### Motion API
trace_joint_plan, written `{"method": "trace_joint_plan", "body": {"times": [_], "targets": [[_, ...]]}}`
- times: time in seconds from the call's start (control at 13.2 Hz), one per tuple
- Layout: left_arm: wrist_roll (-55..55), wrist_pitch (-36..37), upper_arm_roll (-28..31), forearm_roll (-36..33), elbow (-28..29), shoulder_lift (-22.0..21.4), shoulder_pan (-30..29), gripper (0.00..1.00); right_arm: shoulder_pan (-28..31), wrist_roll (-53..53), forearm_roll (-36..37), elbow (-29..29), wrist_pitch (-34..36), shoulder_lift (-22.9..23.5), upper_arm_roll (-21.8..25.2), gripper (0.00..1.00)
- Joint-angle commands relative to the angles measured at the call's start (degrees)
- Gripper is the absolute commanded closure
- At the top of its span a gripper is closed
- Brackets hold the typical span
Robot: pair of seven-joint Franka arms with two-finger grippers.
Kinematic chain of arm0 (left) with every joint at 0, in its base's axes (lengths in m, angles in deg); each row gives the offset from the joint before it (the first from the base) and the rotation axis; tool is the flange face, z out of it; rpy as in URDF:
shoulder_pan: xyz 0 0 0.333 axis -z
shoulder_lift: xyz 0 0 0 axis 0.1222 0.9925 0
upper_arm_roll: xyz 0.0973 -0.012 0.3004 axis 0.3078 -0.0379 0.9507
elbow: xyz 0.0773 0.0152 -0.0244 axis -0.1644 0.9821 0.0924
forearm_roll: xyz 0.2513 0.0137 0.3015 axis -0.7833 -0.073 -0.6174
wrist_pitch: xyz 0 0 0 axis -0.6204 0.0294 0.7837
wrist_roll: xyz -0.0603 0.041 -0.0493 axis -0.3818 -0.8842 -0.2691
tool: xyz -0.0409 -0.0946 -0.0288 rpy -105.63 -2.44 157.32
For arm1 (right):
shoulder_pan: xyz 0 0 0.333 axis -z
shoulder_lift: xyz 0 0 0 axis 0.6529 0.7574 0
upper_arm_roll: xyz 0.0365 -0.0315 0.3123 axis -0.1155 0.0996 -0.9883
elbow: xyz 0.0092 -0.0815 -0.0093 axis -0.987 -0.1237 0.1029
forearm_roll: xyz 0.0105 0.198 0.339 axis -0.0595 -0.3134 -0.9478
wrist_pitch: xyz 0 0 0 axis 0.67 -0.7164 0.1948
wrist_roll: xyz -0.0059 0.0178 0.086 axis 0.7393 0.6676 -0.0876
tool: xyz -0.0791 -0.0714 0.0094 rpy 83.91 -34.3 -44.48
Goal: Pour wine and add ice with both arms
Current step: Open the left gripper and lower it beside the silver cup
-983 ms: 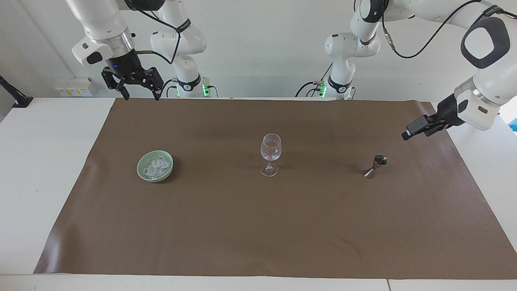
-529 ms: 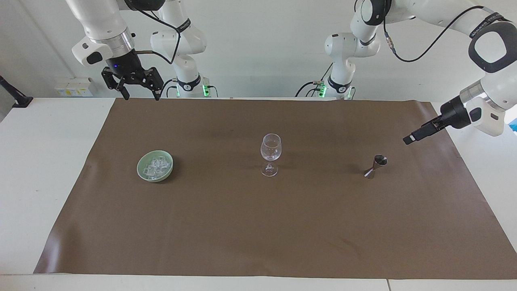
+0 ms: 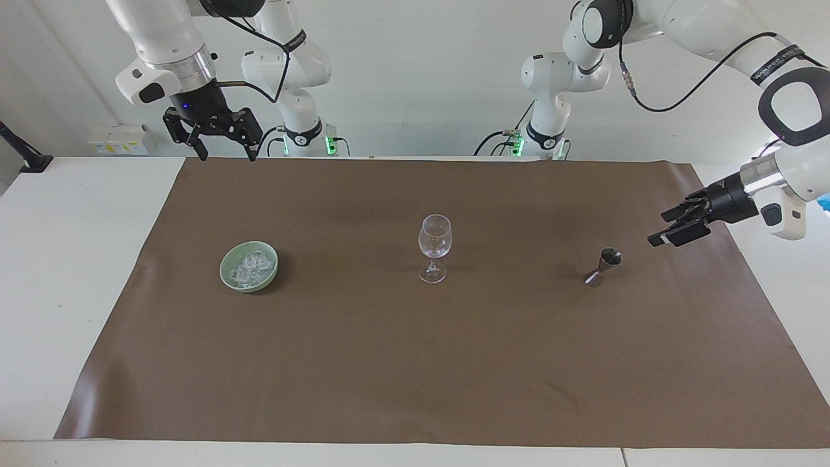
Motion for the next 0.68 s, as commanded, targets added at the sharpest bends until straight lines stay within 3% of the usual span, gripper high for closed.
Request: {"method": "trace_joint_plan", "body": {"times": [0.0,0.6], "targets": [[-3.99,0.05,4.12,5.38,3.88,-0.34,0.07,0.0,0.08,0.78,0.28,-1.19,0.61,-1.33,-0.06,0.0],[-10.77,-2.41,8.35,14.09,11.18,-0.42,-0.45,0.0,0.08,0.78,0.28,-1.19,0.61,-1.33,-0.06,0.0]]}}
